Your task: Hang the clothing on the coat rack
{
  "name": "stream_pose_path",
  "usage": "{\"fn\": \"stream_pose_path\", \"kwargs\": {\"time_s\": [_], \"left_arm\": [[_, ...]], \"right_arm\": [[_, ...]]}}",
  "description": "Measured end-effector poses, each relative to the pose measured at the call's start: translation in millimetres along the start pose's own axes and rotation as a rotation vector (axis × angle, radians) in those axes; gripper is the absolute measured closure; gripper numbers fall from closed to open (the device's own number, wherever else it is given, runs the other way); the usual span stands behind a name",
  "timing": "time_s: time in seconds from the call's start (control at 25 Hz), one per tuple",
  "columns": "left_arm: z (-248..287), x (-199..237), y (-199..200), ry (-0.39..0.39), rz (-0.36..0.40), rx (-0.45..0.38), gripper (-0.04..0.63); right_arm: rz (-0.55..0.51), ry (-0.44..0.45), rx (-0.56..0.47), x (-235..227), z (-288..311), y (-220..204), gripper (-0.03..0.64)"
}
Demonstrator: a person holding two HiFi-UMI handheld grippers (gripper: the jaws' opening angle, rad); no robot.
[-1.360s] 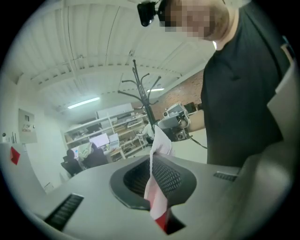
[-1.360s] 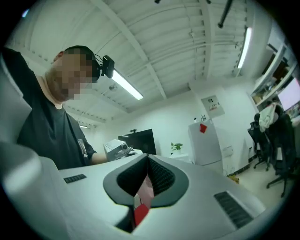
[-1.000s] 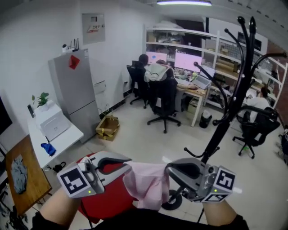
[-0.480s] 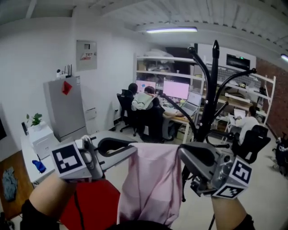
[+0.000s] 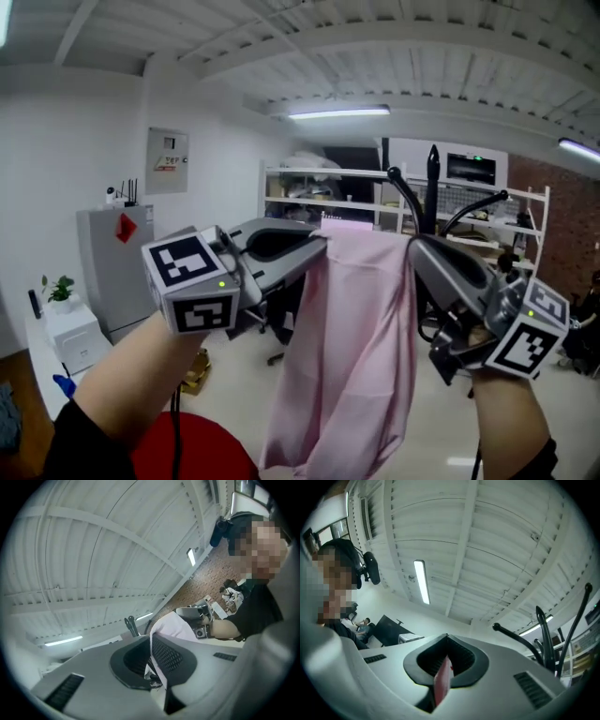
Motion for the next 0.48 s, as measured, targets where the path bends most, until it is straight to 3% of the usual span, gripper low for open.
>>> {"fn": "stream_pose_path", "kwargs": {"time_s": [0.16, 0.48], "left_arm": [[16, 28, 23, -0.008, -0.007, -0.056, 0.595], [48, 50, 31, 0.029, -0.026, -0.135, 0.595]], "right_arm": [[-0.052, -0.084, 0.027, -16, 21, 31, 0.615], [-0.118, -0.222, 0.054, -49, 31, 51, 0.615]]}}
Point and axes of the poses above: the fingertips, and each gripper's own axes: z forward along the fingers, x to its left, y out of its top, the point moved 4 cm from there along -z, backward along the fingers, and after that the axes turned 9 degrees about -x, right-handed, at the moved point
